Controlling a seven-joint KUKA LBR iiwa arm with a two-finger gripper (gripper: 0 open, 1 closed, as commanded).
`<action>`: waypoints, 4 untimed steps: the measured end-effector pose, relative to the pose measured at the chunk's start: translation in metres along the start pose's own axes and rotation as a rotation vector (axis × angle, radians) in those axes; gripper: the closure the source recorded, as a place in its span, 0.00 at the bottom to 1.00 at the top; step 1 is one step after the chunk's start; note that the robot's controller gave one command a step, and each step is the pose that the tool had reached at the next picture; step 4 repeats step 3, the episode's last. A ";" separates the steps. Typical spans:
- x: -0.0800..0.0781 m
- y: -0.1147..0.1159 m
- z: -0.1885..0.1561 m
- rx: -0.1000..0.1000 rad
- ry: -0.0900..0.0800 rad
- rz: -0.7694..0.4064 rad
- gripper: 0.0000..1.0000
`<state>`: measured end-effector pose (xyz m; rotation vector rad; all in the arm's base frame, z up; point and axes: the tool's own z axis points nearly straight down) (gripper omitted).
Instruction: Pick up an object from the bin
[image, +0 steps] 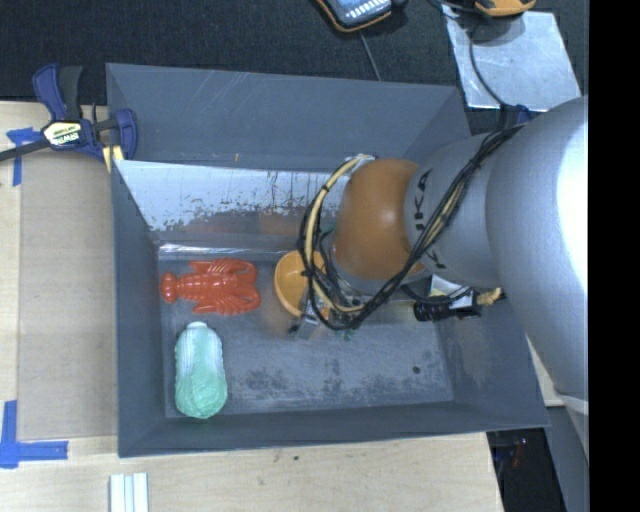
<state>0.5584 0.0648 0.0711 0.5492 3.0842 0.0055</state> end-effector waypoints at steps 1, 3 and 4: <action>0.000 0.000 -0.014 0.000 0.000 0.000 1.00; -0.001 -0.001 -0.041 -0.001 -0.001 0.000 1.00; -0.001 -0.001 -0.041 -0.001 -0.001 0.000 1.00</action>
Offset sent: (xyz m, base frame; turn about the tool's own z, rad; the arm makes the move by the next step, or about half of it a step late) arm -0.0006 -0.0002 0.0309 0.0002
